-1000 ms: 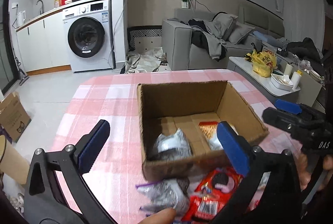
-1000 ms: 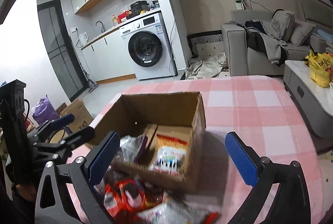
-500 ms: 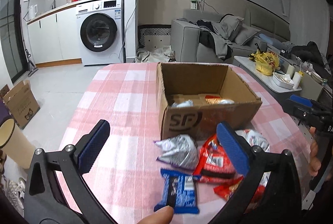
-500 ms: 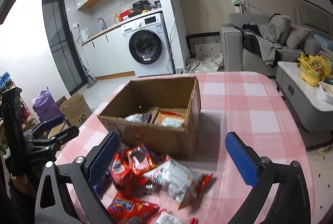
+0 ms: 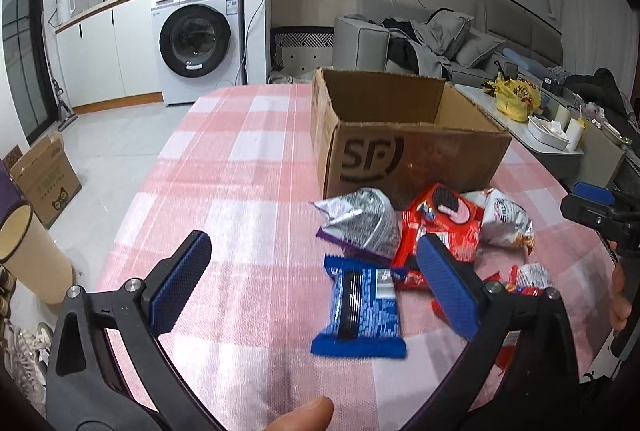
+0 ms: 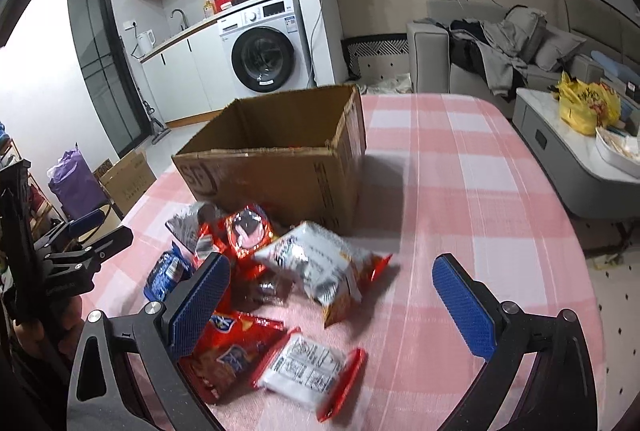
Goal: Organize snacks
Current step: 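Move both grippers back toward the remaining snack packets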
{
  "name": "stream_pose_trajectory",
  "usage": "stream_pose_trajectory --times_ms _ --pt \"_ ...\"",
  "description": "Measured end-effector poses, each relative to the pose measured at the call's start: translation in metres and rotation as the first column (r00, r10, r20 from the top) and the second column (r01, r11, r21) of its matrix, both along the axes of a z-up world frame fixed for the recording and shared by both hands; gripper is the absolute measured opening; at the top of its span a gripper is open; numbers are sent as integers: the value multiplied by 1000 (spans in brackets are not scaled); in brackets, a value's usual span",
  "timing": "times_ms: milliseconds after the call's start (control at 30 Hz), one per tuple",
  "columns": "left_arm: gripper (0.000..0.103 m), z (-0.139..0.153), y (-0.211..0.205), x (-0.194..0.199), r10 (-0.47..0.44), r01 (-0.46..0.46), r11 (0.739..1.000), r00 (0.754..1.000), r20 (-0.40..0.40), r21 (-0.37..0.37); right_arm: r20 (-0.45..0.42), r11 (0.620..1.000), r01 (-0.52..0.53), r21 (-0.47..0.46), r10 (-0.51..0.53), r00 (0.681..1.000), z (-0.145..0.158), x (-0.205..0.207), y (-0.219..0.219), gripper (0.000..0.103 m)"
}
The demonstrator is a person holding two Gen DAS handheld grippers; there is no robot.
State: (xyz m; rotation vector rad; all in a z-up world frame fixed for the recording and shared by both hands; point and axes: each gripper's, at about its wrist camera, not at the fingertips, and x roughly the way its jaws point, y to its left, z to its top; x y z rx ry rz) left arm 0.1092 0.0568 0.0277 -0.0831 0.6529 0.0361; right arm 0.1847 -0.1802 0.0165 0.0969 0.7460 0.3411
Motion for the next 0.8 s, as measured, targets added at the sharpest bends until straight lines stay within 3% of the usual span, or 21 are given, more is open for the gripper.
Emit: stream_pose_trajectory --times_ms 367,800 --pt "102 -15 -1 -1 5 -5 1000 999 -36 4 -47 999 -6 -45 4 999 -22 -14 6 103" --pt "102 -32 -4 2 -8 8 1000 997 -79 3 -171 997 -27 -68 16 985 -65 -24 7 103"
